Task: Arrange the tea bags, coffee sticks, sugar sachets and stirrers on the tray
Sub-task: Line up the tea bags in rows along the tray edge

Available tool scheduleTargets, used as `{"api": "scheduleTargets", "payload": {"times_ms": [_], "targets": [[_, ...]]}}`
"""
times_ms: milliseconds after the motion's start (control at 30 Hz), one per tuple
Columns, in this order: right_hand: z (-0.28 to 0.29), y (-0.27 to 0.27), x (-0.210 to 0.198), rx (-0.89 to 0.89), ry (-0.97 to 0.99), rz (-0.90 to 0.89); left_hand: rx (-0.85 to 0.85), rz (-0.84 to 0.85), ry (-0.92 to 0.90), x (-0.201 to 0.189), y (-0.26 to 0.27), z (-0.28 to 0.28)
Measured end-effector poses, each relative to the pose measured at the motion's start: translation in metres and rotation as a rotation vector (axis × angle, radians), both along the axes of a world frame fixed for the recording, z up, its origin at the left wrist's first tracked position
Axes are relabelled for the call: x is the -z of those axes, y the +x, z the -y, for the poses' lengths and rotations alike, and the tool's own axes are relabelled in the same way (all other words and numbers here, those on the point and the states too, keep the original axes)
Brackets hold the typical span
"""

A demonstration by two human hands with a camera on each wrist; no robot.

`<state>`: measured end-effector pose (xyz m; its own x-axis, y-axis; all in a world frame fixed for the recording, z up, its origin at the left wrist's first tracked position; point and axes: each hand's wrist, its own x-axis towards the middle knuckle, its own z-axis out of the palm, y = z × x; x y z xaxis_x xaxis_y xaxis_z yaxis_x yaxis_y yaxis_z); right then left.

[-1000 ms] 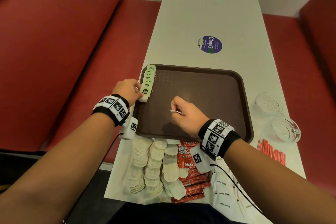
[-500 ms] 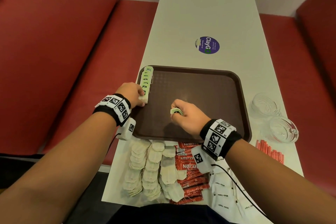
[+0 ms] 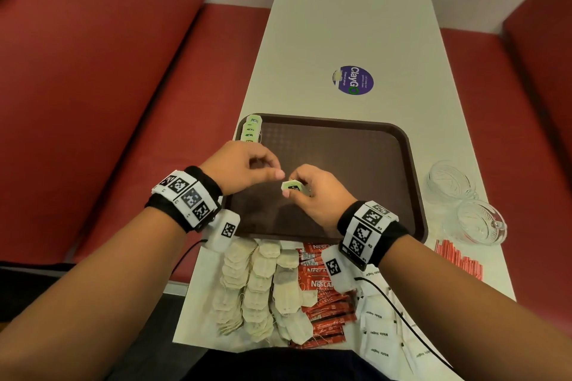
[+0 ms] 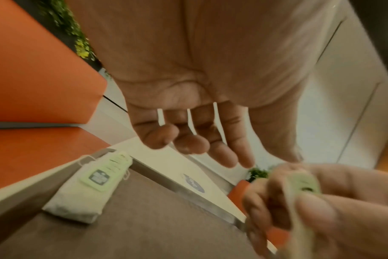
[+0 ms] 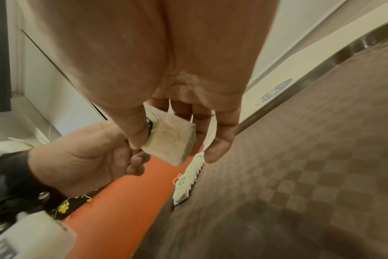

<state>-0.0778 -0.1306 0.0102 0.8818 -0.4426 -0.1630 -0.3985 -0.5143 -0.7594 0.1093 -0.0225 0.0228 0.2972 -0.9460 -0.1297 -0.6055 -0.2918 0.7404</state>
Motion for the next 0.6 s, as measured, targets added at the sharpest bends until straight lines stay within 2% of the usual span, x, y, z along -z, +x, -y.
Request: {"api": "scheduleTargets", "payload": {"times_ms": [100,200,400,500,600], "targets": [[0.000,0.004,0.000,0.000,-0.003,0.019,0.122,0.000,0.011,-0.004,-0.013,-0.007],[-0.001,0.006,0.003,-0.031,0.003,-0.005,0.118,0.065,-0.024,-0.003,-0.017,-0.010],[-0.003,0.006,0.010,-0.016,0.043,-0.046,-0.007,0.028,-0.086,-0.001,-0.012,-0.018],[-0.004,0.003,0.012,-0.114,0.098,-0.120,-0.143,0.006,-0.142,0.003,0.004,-0.022],[-0.004,-0.003,0.015,-0.260,0.041,-0.251,-0.195,0.129,-0.081,0.005,0.026,-0.022]]}}
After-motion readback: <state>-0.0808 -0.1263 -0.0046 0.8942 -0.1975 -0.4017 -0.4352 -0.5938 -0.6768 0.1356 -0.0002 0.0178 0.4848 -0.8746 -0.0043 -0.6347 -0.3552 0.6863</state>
